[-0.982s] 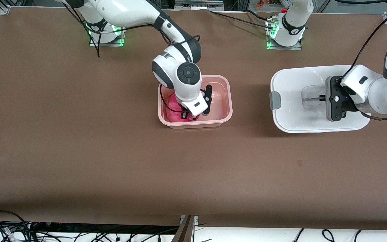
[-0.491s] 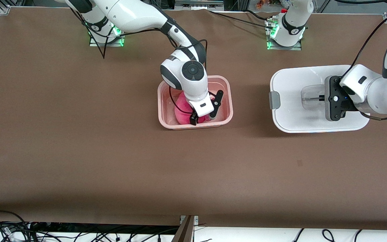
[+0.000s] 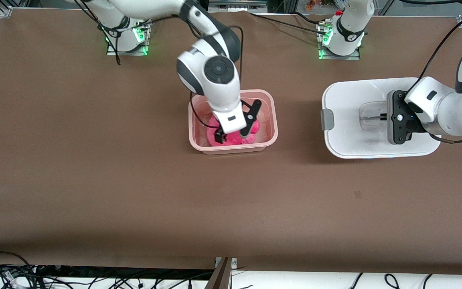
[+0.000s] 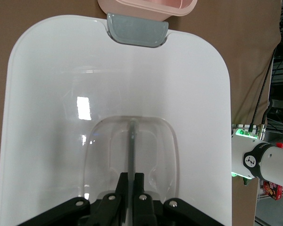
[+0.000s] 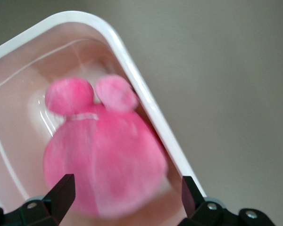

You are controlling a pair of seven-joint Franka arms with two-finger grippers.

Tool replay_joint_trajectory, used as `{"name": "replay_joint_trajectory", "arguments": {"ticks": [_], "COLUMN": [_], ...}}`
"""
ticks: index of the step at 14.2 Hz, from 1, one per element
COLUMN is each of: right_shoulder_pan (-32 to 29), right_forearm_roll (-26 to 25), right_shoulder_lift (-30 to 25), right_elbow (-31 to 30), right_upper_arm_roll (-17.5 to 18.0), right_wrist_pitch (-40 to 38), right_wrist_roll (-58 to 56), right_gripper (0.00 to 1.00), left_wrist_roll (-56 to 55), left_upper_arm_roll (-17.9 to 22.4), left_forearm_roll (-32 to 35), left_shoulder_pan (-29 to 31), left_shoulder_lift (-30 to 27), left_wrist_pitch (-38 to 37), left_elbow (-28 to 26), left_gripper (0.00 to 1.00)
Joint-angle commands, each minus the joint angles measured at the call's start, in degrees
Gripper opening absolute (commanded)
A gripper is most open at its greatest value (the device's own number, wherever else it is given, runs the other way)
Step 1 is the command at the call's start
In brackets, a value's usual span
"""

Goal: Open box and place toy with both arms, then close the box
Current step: 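Open the right gripper and withdraw it from the tray, then carry the lid back and lower it onto the box with the left gripper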

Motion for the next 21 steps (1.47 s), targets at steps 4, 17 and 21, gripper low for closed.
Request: {"name": "replay_joint_trajectory", "arguments": {"ticks": [4, 17, 21], "right_shoulder_pan": [-12.5, -13.4, -13.4], "right_forearm_roll": [1.3, 10.7, 8.9], "right_shoulder_lift": [-12.2, -33.0, -31.6], "right_elbow": [-1.7, -20.4, -20.4], "right_upper_arm_roll": [-0.3, -26.3, -26.4], "right_wrist_pitch": [-9.3, -17.3, -16.2], "right_wrist_roll": [0.1, 5.6, 9.0], "right_gripper": [1.00, 1.00, 1.00], "left_wrist_roll": [-1.7, -29.1, -32.9], "left_upper_arm_roll": [-0.7, -0.2, 0.0], "left_forearm_roll": [0.5, -0.8, -0.4], "left_shoulder_pan": [-6.9, -35.4, -37.6], "left_shoulder_lift": [0.1, 11.9, 14.0], "left_wrist_pitch": [3.9, 33.9, 37.0], "left_elbow": [0.3, -4.1, -5.5], "left_gripper": [0.00, 0.00, 0.00]}}
